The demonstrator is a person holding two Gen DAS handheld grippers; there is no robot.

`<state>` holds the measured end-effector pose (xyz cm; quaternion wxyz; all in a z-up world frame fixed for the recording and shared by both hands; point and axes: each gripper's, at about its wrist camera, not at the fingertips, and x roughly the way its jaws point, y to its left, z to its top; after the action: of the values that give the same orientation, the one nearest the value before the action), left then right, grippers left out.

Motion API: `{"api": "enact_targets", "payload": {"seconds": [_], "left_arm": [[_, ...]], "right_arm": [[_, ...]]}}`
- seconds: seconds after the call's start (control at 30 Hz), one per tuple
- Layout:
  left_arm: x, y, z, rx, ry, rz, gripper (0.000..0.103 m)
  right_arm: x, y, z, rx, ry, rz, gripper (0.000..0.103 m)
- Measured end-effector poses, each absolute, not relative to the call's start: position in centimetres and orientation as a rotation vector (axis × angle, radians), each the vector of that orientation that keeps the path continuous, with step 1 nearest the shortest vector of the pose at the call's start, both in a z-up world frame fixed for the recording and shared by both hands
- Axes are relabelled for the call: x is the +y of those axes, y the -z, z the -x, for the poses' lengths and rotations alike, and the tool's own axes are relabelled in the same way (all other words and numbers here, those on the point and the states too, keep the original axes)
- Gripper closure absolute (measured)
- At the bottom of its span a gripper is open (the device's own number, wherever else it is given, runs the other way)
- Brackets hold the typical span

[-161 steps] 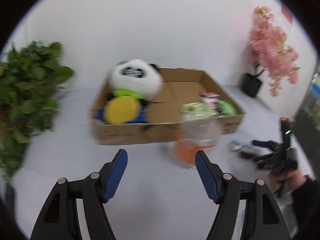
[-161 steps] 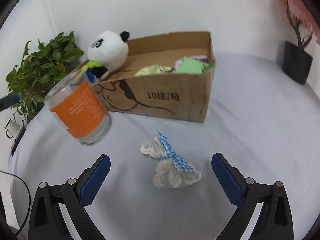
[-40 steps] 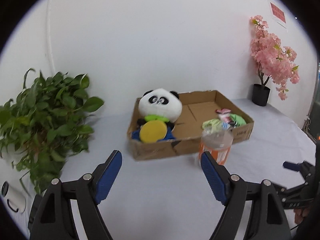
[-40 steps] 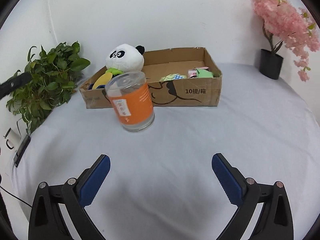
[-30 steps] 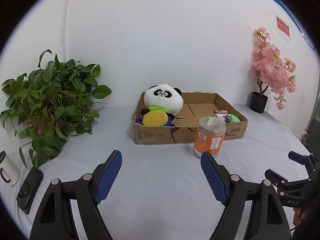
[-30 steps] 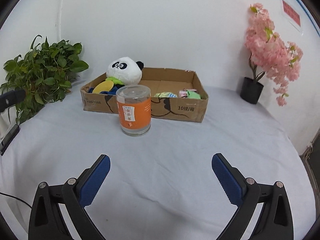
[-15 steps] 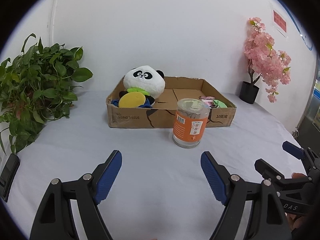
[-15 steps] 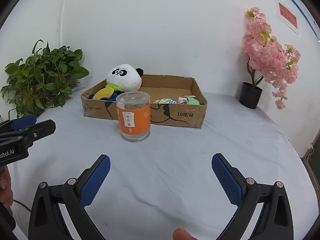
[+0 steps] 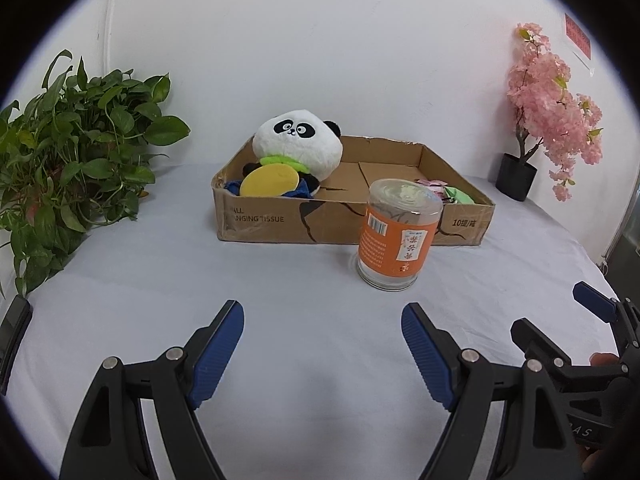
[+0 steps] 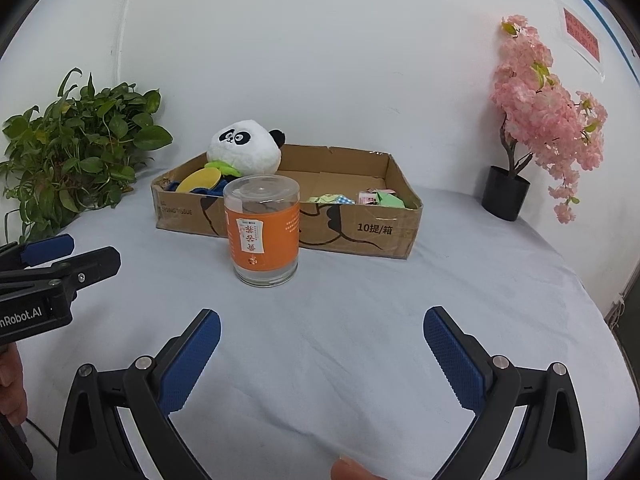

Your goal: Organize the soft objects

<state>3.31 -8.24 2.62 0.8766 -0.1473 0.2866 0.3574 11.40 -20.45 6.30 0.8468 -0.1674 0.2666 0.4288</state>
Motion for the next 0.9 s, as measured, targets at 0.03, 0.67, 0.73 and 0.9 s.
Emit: {"api": "enact_targets", "payload": {"seconds": [0.03,0.67,0.73,0.9], "left_arm": [[-8.1,-2.5,-3.4,0.599,-0.745,0.310,0.022],[-6.1,-0.6,-4.7,0.650,-0.746,0.327,0.022],[-5.9,-0.6,-4.5,0.648,-0.756,0.317,0.022],[-5.6,-0.1,-4.2,0.666,-0.788,0.311,0.022]], "right_arm": [[-20.3,-6.2,-11.5,0.564,-0.900,0.352,0.001],[-18.8,-4.2,-12.2,0.596,-0.879,0.355,0.001],[-18.7,-4.1,-12.1,0.601,-0.883,0.351,0.001],[-18.9,-3.8,-11.7,0.599,-0.896,0.330,0.001]]}}
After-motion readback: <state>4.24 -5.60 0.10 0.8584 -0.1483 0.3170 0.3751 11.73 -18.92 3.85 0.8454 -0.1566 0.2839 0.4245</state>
